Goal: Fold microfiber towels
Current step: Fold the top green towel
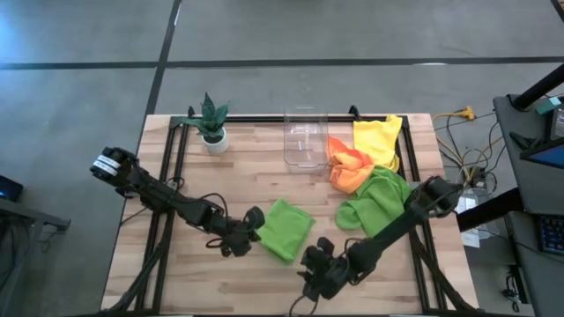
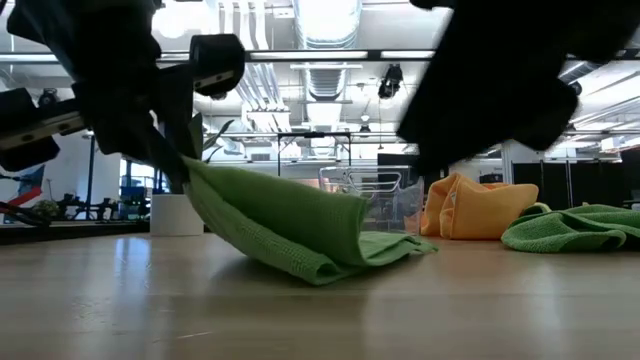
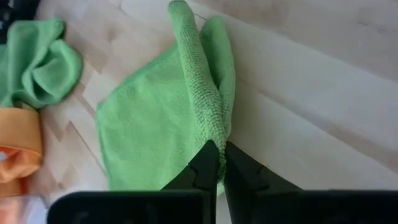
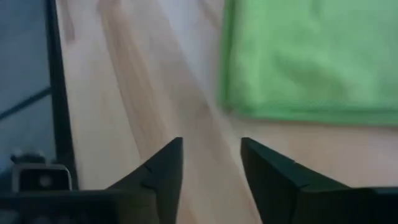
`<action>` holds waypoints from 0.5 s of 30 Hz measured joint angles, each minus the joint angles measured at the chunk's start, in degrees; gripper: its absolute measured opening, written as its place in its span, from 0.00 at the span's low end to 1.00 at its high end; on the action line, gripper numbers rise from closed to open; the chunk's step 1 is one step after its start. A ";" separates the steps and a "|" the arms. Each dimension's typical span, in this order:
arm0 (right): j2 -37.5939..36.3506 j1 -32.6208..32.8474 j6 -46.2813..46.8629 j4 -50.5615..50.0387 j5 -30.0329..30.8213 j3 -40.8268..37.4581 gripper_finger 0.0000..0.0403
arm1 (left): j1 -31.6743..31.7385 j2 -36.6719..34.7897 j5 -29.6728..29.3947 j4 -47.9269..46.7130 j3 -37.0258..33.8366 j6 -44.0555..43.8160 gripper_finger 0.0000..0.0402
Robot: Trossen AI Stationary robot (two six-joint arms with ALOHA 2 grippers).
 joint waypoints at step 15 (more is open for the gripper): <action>14.58 2.41 -7.21 -1.88 15.42 10.55 0.74 | 0.18 0.00 1.30 -0.28 -0.42 -5.55 0.00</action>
